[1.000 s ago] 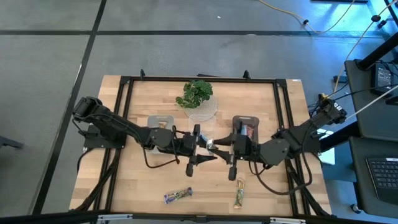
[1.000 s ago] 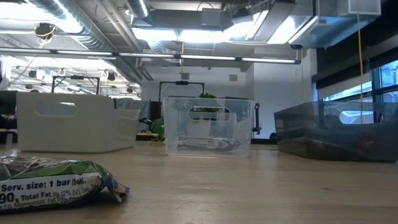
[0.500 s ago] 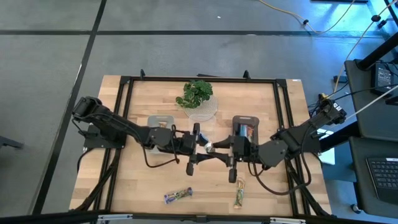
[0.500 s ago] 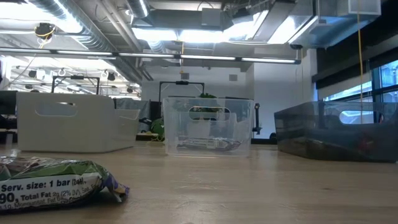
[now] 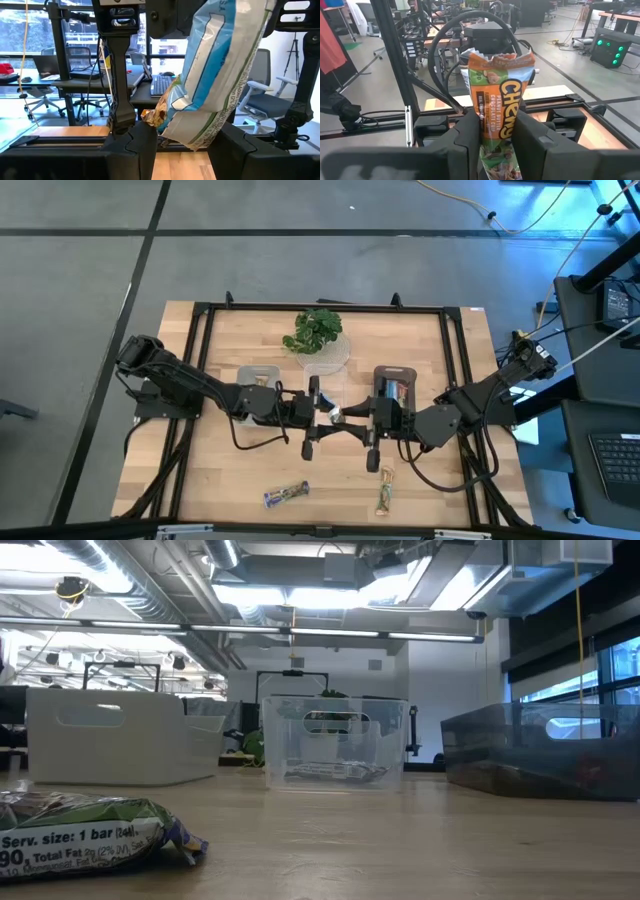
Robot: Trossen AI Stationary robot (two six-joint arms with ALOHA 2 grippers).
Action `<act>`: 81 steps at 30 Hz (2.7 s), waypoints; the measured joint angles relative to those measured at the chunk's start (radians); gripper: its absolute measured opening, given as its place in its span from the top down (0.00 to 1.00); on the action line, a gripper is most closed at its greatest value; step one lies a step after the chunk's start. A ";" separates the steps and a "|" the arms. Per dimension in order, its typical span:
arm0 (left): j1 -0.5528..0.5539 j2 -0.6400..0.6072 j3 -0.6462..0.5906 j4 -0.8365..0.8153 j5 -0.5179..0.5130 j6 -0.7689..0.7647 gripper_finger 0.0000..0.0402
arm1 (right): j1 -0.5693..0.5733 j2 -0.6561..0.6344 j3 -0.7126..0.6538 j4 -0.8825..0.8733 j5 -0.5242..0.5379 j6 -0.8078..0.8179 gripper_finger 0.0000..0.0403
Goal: Pick and place Granola Bars by type
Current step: Put the right yellow granola bar into the gray bin
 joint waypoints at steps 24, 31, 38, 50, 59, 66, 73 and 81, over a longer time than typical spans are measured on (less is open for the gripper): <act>-0.008 0.001 0.001 0.008 -0.089 0.129 0.25 | 0.000 0.000 -0.001 -0.021 0.000 0.001 0.74; -0.008 0.001 0.001 0.016 -0.089 0.034 0.24 | -0.010 0.000 -0.001 -0.110 0.046 0.042 0.74; -0.008 0.001 0.001 0.030 -0.080 0.019 0.24 | -0.031 0.026 -0.001 -0.131 0.045 0.062 0.74; -0.008 0.002 0.001 0.034 0.005 0.008 0.35 | -0.039 0.052 -0.001 -0.129 0.042 0.034 0.74; -0.006 0.002 0.001 -0.027 -0.011 0.023 0.55 | -0.039 0.050 -0.001 -0.116 0.044 0.030 0.74; -0.006 0.002 0.001 -0.066 -0.034 -0.009 0.65 | -0.039 0.049 -0.001 -0.105 0.043 0.026 0.74; -0.006 -0.002 0.001 -0.093 -0.029 -0.013 0.71 | -0.036 0.034 -0.001 -0.134 0.021 0.027 0.74; -0.006 -0.004 0.002 -0.103 -0.028 -0.036 0.72 | -0.031 0.022 -0.001 -0.170 0.016 0.040 0.74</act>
